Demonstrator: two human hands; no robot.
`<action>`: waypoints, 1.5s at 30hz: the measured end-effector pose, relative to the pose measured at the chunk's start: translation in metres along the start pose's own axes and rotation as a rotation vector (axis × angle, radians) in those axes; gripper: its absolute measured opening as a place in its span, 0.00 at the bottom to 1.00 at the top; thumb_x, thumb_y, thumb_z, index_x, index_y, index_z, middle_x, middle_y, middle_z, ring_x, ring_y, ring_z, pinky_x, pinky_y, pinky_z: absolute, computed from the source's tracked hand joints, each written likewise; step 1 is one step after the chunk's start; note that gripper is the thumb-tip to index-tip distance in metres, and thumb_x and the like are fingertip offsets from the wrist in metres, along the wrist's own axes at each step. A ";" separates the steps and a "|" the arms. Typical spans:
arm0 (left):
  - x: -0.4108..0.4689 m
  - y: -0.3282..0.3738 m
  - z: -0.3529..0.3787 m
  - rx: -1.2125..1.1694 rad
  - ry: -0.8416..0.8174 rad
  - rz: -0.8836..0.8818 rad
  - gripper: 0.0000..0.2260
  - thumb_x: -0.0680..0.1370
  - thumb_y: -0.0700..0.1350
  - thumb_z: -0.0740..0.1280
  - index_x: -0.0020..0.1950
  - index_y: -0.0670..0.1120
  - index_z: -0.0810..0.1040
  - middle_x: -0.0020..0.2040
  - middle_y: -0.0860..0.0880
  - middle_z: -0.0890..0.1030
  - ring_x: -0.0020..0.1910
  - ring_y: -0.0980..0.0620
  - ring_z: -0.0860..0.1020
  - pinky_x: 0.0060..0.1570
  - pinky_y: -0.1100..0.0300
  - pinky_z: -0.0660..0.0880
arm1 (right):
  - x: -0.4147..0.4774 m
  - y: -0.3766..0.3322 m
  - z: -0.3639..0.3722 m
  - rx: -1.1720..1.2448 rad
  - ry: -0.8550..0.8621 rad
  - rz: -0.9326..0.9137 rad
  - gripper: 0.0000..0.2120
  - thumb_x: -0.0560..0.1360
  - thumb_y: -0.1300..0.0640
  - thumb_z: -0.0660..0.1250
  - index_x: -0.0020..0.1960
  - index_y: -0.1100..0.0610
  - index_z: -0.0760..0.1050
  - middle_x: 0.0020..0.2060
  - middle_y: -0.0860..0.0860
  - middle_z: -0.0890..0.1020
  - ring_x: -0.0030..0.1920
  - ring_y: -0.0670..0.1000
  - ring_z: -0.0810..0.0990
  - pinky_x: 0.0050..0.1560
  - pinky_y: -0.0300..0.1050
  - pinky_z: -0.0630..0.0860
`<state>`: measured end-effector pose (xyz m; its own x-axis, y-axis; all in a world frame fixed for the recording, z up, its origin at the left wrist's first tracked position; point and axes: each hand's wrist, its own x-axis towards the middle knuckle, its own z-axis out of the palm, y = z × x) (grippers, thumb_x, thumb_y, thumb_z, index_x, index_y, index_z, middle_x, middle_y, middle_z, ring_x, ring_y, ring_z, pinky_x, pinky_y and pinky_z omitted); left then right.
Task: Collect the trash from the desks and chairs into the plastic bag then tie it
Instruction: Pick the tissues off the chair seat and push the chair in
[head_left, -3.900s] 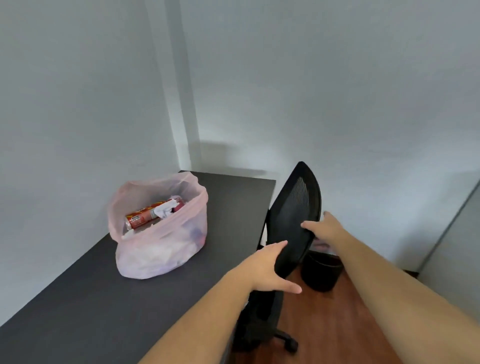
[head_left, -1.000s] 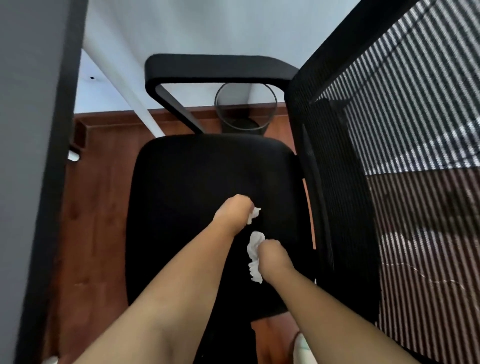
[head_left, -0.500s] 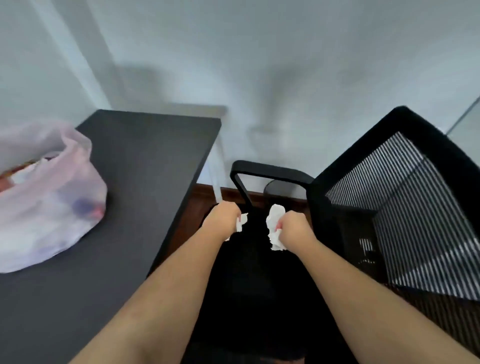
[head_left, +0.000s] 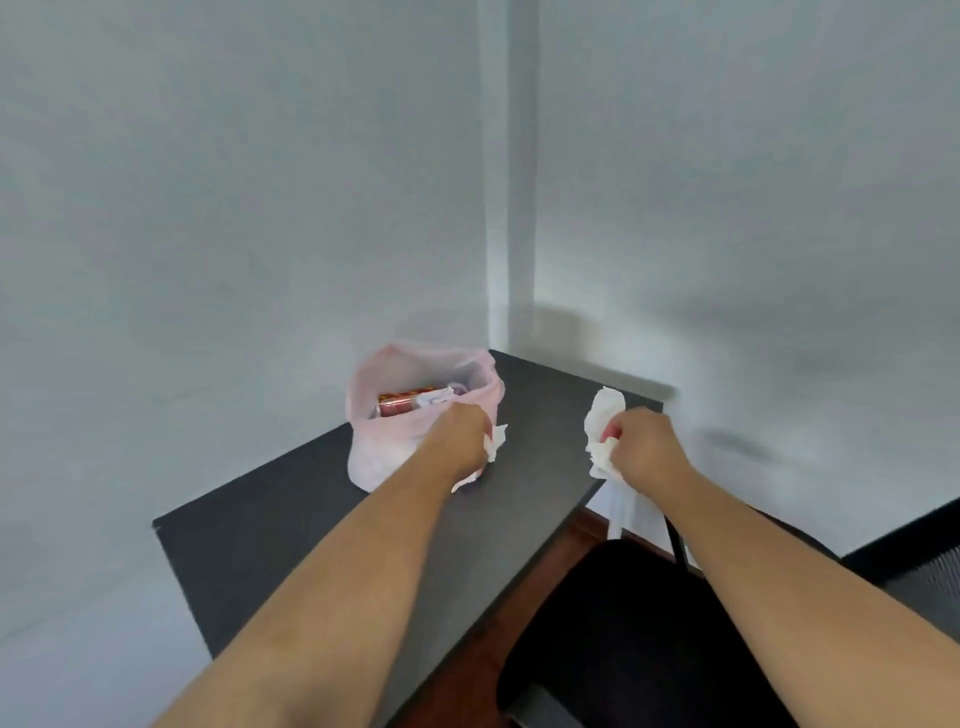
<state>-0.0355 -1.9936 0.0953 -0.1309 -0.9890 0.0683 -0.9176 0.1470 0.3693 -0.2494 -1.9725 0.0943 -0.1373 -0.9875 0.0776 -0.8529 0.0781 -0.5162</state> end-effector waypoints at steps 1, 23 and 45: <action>-0.001 -0.018 -0.011 -0.002 0.033 -0.034 0.13 0.76 0.37 0.64 0.60 0.44 0.79 0.60 0.45 0.78 0.59 0.46 0.77 0.53 0.62 0.71 | 0.005 -0.019 0.007 0.011 -0.012 -0.031 0.07 0.72 0.62 0.65 0.43 0.57 0.81 0.48 0.54 0.83 0.48 0.54 0.81 0.50 0.41 0.77; 0.158 -0.264 -0.044 -0.154 -0.040 -0.074 0.26 0.73 0.43 0.72 0.70 0.46 0.70 0.68 0.47 0.71 0.66 0.47 0.70 0.63 0.60 0.66 | 0.210 -0.254 0.234 -0.030 -0.140 -0.226 0.16 0.72 0.60 0.65 0.60 0.53 0.77 0.60 0.56 0.74 0.61 0.59 0.74 0.60 0.47 0.71; 0.115 -0.095 -0.075 -0.085 0.116 0.166 0.21 0.75 0.43 0.66 0.67 0.50 0.70 0.63 0.47 0.73 0.59 0.47 0.75 0.60 0.54 0.72 | 0.143 -0.139 0.053 -0.057 0.063 -0.196 0.19 0.75 0.59 0.61 0.65 0.53 0.73 0.70 0.54 0.66 0.68 0.56 0.67 0.67 0.48 0.67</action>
<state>0.0643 -2.1199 0.1374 -0.2287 -0.9436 0.2392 -0.8516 0.3130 0.4205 -0.1237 -2.1314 0.1325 0.0043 -0.9741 0.2261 -0.8931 -0.1054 -0.4373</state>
